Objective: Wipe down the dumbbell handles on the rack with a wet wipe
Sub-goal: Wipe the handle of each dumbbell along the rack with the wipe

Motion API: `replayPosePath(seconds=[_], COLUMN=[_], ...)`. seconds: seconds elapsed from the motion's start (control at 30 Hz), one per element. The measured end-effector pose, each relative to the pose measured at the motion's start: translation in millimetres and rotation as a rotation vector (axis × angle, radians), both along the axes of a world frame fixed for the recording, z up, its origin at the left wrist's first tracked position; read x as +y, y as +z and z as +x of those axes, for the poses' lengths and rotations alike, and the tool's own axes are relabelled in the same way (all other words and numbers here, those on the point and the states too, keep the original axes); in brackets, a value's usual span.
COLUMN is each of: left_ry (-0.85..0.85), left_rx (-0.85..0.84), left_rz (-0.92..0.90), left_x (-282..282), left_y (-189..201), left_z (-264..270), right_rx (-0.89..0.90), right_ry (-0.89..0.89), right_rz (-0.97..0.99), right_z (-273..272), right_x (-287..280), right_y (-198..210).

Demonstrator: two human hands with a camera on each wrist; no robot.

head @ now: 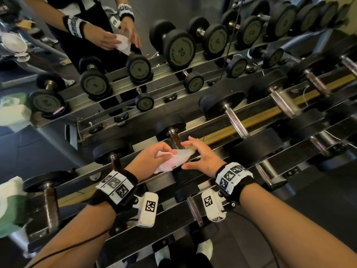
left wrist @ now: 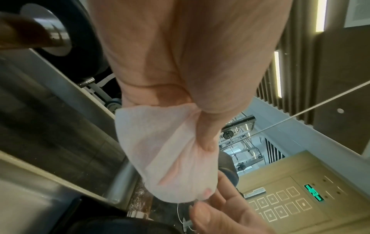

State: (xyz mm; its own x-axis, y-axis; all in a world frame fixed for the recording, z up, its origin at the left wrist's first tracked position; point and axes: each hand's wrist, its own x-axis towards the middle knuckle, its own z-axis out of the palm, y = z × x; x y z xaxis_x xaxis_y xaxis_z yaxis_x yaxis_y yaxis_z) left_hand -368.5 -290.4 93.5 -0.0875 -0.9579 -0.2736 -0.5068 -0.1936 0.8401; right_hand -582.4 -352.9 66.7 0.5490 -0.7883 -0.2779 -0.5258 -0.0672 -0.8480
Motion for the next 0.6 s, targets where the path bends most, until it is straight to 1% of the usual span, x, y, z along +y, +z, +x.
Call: replayPosePath(seconds=[0.1, 0.2, 0.27, 0.37, 0.43, 0.5, 0.57, 0.6], left_ry=[0.073, 0.221, 0.301, 0.377, 0.448, 0.544, 0.631, 0.661], left_rx=[0.039, 0.052, 0.086, 0.132, 0.114, 0.104, 0.135, 0.172], left_rz=[-0.015, -0.038, -0.018, 0.014, 0.007, 0.021, 0.049, 0.061], left_x=[-1, -2, -4, -10, -14, -16, -12, -9], left_y=[-2, -10, -14, -20, -25, -30, -35, -38], left_z=[4, 3, -3, -17, -27, -36, -47, -51], right_rx=[0.001, -0.102, -0.196, -0.250, -0.228, -0.150, -0.110, -0.126], right_ry=[-0.054, -0.130, -0.132, -0.124, -0.150, -0.144, -0.163, -0.195], right_rz=[0.012, 0.120, 0.167, 0.215, 0.237, 0.194, 0.146, 0.136], right_z=[10, 8, 3, -3, -7, -16, -30, -37], right_x=[-6, -10, -13, -22, -33, -44, -55, -62], right_y=[3, 2, 2, 7, 8, 10, 9, 9])
